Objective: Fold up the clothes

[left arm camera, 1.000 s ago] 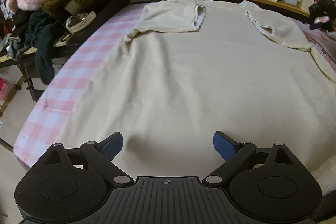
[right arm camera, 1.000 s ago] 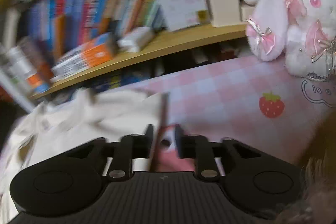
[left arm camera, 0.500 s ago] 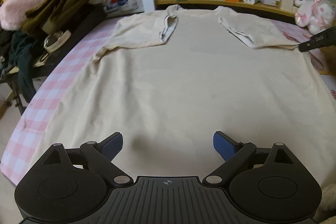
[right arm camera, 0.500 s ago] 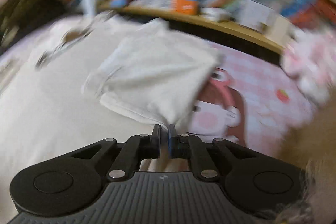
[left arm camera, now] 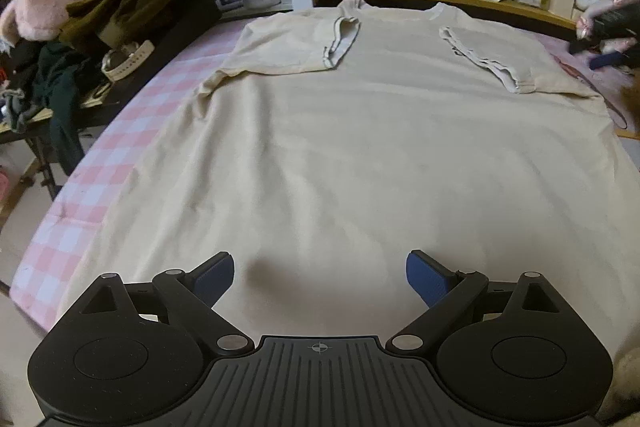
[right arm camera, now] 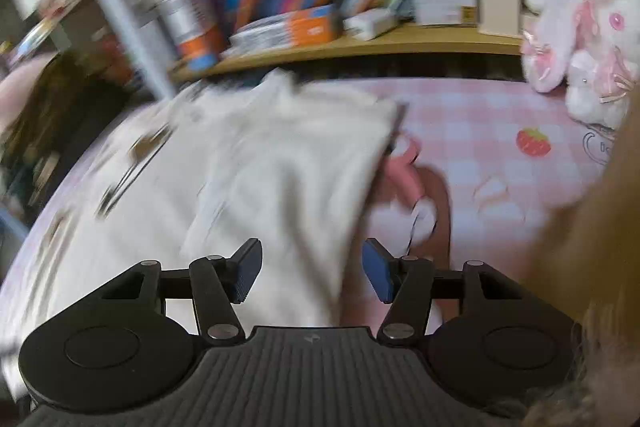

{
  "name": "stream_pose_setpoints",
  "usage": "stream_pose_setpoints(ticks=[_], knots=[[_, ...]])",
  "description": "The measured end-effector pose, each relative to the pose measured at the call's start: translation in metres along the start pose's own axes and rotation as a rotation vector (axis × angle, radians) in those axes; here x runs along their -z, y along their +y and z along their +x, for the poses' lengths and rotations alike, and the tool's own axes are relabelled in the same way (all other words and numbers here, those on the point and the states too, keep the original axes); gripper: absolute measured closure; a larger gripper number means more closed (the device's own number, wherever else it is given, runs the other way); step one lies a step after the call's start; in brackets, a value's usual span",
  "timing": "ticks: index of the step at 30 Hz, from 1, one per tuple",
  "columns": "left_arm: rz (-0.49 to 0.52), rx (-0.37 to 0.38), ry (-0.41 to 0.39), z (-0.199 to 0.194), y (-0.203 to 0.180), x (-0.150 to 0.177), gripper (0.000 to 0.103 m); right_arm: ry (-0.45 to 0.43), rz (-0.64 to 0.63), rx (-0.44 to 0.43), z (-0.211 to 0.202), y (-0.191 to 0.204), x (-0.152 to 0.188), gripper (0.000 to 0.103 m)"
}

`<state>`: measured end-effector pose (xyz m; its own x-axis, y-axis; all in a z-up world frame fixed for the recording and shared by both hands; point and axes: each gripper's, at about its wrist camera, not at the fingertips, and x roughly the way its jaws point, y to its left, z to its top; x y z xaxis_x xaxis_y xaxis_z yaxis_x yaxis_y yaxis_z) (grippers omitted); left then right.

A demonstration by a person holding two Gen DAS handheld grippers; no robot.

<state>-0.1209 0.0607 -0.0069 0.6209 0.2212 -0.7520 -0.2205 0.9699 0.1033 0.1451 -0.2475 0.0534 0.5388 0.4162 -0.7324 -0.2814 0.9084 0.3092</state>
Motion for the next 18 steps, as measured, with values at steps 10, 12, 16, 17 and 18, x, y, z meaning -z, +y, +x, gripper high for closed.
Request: stream_pose_setpoints(ticks=[10, 12, 16, 17, 18], knots=[[-0.062, -0.120, 0.020, -0.024, 0.014, 0.017, 0.008, 0.054, 0.041, 0.131, 0.090, -0.035, -0.045, 0.100], [-0.074, -0.134, 0.024, -0.027, 0.016, 0.019, 0.008, 0.022, 0.042, 0.154, 0.094, -0.039, -0.046, 0.101], [-0.073, -0.139, 0.026, -0.030, 0.015, 0.019, 0.008, -0.031, 0.043, 0.191, 0.098, -0.046, -0.046, 0.101], [-0.069, -0.137, 0.025, -0.030, 0.014, 0.019, 0.008, -0.035, 0.042, 0.196, 0.098, -0.046, -0.045, 0.100], [-0.064, -0.133, 0.024, -0.031, 0.013, 0.018, 0.008, -0.039, 0.042, 0.200, 0.097, -0.047, -0.044, 0.100]])
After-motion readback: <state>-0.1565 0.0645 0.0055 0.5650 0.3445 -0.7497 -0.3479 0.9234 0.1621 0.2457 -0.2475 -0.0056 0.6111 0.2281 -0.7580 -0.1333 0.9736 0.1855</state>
